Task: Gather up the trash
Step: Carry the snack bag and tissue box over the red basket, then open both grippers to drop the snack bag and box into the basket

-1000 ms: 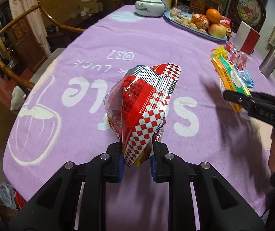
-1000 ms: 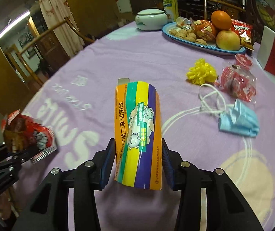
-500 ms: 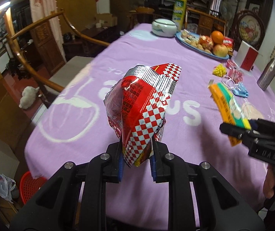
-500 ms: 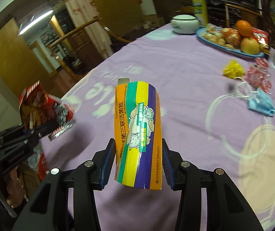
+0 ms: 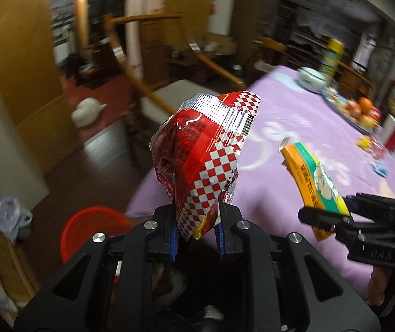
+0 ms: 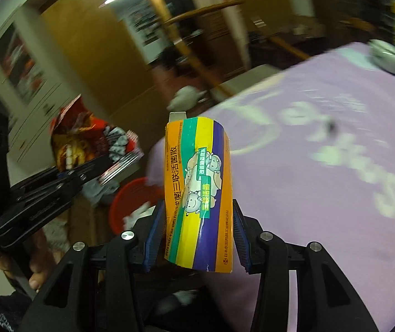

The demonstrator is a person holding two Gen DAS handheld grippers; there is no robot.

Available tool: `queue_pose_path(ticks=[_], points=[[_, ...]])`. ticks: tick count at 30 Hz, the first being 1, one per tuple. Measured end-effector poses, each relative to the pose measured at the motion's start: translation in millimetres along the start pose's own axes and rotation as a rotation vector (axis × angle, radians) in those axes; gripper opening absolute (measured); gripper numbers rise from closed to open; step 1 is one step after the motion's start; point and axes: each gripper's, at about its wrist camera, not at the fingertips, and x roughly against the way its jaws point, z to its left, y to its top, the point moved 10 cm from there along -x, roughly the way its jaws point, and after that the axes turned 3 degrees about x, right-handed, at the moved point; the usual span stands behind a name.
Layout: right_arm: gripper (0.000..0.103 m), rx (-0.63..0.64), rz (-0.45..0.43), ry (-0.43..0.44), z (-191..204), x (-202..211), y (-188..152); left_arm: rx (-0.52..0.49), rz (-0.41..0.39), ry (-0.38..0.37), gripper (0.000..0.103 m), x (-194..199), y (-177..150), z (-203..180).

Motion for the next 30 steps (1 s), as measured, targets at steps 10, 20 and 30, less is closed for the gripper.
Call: queue_pose_path(ticks=[10, 20, 30], points=[[0.046, 0.194, 0.291, 0.150, 128.6, -149.3, -23.7, 0.272, 0.176, 0.209, 0.022, -56.8, -67.5, 185.7], [0.046, 0.207, 0.530, 0.167, 156.8, -269.2, -64.3, 0.419, 0.405, 0.221, 0.022, -124.8, -139.0, 247.2], [0.059, 0.135, 0.583, 0.188, 160.1, -309.2, -74.0, 0.462, 0.472, 0.265, 0.026, -140.7, -155.9, 264.4]])
